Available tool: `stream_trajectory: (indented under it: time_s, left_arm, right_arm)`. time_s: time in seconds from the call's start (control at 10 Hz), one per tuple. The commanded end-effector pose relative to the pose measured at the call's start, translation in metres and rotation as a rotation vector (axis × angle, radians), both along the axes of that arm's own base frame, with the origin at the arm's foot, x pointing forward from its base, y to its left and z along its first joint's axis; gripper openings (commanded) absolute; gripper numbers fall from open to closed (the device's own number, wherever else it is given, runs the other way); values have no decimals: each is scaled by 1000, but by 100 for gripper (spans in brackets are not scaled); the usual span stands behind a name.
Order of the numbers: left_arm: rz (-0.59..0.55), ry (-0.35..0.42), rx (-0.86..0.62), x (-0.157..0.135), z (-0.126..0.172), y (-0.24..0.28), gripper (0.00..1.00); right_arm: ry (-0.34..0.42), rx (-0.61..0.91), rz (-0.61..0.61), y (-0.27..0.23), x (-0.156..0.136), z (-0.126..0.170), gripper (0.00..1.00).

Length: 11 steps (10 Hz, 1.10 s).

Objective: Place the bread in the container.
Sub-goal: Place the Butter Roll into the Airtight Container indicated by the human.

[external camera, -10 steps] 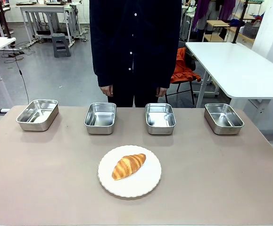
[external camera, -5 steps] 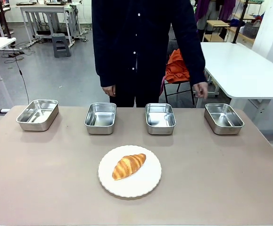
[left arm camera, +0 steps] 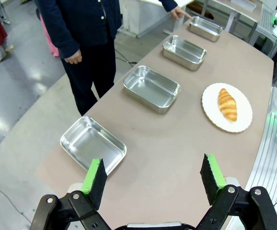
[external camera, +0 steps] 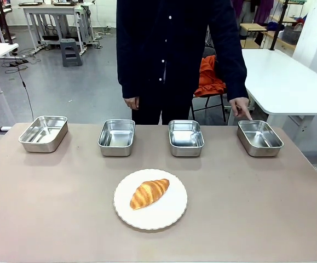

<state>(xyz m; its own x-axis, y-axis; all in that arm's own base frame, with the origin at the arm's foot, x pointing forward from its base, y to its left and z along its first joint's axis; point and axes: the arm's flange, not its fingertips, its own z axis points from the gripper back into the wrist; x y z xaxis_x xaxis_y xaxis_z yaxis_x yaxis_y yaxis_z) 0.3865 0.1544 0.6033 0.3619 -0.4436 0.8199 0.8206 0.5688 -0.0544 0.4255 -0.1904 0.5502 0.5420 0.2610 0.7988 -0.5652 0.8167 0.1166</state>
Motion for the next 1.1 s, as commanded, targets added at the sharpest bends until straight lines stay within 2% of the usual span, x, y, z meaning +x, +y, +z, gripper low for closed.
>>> stream_trajectory:
  time_s: [0.0,0.9,1.0]
  left_arm:
    - [1,-5,6,-1,1,2,100]
    - [1,-5,6,-1,1,2,100]
    - [1,-5,6,-1,1,2,100]
  right_arm:
    - [-30,7,13,-1,3,-1,100]
    - [-30,7,13,-1,3,-1,100]
    - [0,0,0,0,0,0,100]
